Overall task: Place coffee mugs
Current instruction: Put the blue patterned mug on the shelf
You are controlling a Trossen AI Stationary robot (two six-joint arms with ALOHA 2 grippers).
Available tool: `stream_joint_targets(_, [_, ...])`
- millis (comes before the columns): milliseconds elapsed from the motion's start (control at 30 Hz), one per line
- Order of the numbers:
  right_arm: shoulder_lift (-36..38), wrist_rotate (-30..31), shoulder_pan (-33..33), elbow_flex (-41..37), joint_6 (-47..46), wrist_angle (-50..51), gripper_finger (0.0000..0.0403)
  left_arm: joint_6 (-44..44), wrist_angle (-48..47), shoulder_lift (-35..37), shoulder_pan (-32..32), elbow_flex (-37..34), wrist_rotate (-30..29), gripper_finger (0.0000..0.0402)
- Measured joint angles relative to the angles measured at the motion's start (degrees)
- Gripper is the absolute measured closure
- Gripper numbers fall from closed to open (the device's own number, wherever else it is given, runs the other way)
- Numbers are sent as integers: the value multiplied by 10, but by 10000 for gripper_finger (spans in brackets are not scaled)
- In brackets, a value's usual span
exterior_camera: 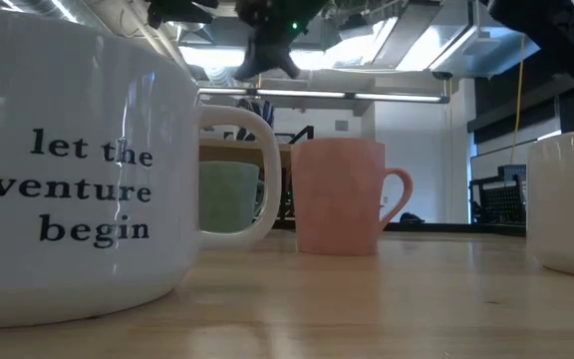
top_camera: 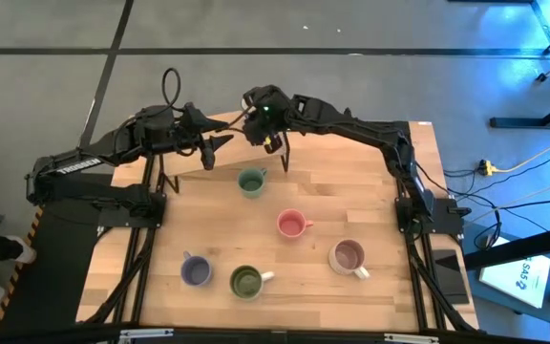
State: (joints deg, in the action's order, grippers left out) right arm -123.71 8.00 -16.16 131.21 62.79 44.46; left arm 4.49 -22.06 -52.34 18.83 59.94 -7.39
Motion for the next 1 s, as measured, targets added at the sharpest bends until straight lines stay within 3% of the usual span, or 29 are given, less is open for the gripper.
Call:
stream_joint_targets(500, [-23, 83, -13, 0, 17, -13, 403, 1, -19, 27, 0, 0, -26, 214])
stream_joint_targets(1000, [-23, 88, -24, -1, -2, 44, 403, 0, -32, 27, 0, 0, -26, 214])
